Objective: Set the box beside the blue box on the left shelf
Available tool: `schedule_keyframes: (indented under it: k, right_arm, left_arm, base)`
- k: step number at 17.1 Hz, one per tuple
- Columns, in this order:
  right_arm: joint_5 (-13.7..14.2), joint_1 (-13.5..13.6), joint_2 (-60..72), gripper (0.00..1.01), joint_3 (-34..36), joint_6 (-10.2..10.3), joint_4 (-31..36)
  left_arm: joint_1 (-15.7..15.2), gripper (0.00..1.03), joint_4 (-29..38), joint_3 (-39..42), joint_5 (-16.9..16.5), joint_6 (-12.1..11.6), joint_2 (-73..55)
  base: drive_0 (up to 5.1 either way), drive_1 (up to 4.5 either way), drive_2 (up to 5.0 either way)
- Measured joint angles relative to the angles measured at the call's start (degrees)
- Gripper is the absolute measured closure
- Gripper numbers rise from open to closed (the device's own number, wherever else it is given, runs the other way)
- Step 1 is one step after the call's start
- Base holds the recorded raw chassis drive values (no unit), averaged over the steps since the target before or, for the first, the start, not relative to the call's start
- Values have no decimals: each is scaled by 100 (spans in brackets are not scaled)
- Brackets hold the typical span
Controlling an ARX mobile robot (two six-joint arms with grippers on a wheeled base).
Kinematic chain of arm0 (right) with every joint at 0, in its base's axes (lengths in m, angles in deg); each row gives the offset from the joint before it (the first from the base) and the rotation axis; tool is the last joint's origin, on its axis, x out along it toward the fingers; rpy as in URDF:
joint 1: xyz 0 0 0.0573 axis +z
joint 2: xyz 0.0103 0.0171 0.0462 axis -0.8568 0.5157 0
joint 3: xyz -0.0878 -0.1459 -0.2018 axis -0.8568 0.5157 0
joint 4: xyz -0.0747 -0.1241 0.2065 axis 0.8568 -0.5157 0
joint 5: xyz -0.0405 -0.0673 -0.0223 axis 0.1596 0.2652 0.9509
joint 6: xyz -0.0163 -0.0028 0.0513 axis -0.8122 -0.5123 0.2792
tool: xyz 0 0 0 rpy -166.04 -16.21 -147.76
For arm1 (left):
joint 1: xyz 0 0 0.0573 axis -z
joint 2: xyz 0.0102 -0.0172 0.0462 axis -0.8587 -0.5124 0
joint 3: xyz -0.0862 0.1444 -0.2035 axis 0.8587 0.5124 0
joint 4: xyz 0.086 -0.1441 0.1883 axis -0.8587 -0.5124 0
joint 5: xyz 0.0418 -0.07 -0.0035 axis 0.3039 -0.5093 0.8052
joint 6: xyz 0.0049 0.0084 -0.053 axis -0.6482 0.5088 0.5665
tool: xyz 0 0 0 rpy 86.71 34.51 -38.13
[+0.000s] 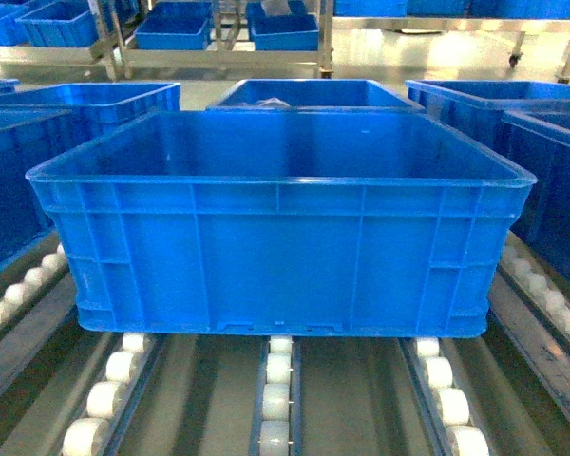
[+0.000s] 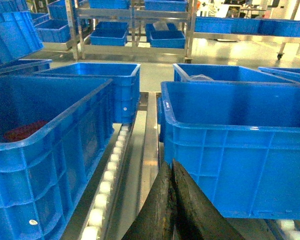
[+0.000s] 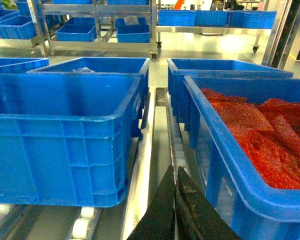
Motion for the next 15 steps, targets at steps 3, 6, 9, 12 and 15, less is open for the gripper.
schedule_keyframes:
  k: [3, 6, 9, 12, 15]
  right_arm:
    - [-2, 0, -787, 99, 0, 0, -719]
    - [-2, 0, -1309, 99, 2, 0, -1209]
    - [0, 0, -1722, 99, 2, 0, -1624]
    - [-2, 0, -1993, 99, 2, 0, -1902]
    - [-2, 0, -2243, 99, 2, 0, -2157]
  left_arm:
    - [0, 101, -750, 2, 0, 0, 750]
    - [0, 101, -1239, 2, 0, 0, 1248]
    - [0, 101, -1639, 2, 0, 0, 1663]
    - [0, 101, -1899, 2, 0, 0, 1923]
    - [0, 101, -2166, 2, 0, 0, 2179]
  base:
    - [0, 0, 0]
    - [0, 0, 0]
    - [0, 0, 0]
    - [0, 0, 0]
    - [0, 0, 0]
